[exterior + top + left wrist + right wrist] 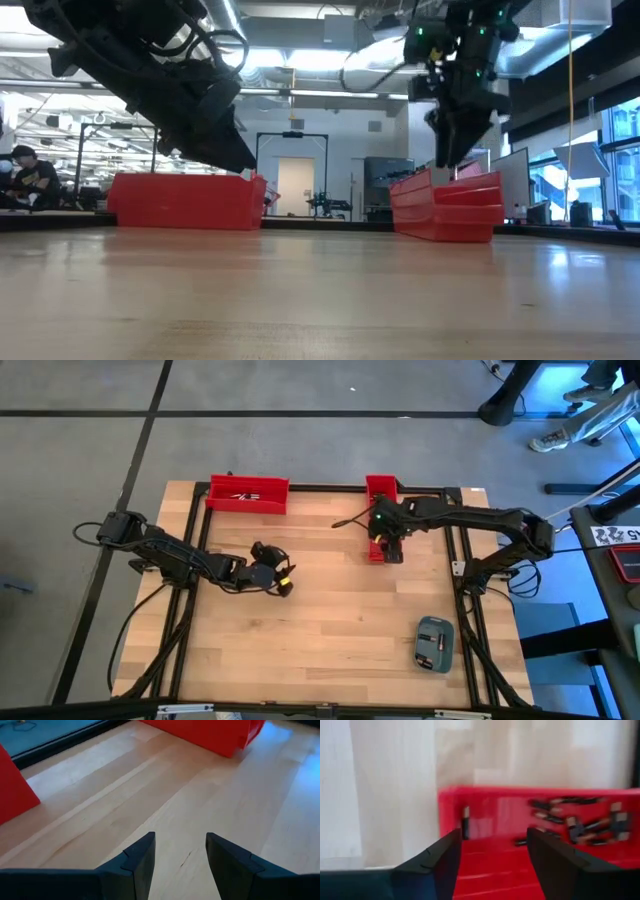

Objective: Sort batteries
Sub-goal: Adjust the left red bin

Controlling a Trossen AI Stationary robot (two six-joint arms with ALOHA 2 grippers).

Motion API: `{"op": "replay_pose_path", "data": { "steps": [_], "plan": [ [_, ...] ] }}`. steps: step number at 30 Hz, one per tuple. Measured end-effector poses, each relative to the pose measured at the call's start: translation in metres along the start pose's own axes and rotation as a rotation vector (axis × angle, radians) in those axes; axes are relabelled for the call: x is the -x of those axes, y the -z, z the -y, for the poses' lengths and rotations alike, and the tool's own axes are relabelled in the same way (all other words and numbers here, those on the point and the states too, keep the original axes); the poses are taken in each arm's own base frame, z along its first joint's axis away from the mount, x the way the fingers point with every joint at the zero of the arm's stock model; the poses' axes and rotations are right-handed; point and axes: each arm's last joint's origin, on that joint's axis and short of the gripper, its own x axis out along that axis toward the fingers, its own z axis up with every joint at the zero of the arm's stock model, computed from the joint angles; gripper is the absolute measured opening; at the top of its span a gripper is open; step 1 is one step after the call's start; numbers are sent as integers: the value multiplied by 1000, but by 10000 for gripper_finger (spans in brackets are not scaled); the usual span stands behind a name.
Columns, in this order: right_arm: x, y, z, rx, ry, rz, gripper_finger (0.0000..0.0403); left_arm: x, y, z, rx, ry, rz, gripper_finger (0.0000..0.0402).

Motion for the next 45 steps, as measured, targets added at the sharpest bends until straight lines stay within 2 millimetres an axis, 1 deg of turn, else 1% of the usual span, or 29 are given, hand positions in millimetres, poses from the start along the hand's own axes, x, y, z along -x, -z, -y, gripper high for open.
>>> {"op": "replay_pose_path", "data": {
  "steps": [2,4,6,10,13,15,17,20,23,27,29,31,35,37,40,42,45],
  "plan": [
    [10,-3,2,3,31,39,219,1,-5,-3,35,-5,10,164],
    [19,-5,3,13,55,111,210,5,-18,-8,56,-26,28,164],
    [24,-8,4,16,88,213,201,10,-41,-14,67,-72,78,164],
    [22,-9,2,-18,113,355,186,18,-94,-40,45,-211,133,164],
    [16,-12,-10,-17,46,392,178,18,-132,-70,-32,-286,30,164],
    [16,-15,-25,36,-4,393,175,16,-153,-91,-67,-316,-71,164],
    [17,-19,-43,102,-28,394,171,14,-169,-111,-99,-337,-159,164],
    [25,-14,-66,188,2,354,167,14,-184,-133,-179,-311,-261,164],
    [40,-2,-84,213,73,298,160,15,-181,-146,-278,-239,-371,168],
    [57,20,-99,193,134,320,149,19,-166,-157,-364,-205,-543,190],
    [59,33,-102,171,154,350,143,17,-156,-162,-400,-200,-605,203],
    [57,44,-103,149,173,395,137,12,-147,-166,-443,-192,-626,214],
    [53,60,-103,106,175,483,130,1,-125,-174,-566,-160,-668,222],
    [51,66,-102,80,169,492,129,-5,-116,-181,-592,-164,-674,220],
    [53,69,-102,42,153,508,128,-11,-105,-193,-608,-197,-672,211],
    [53,69,-103,37,135,514,128,-14,-101,-199,-624,-244,-652,203],
    [53,69,-103,38,131,514,128,-18,-96,-207,-640,-267,-639,193]
  ]
}}
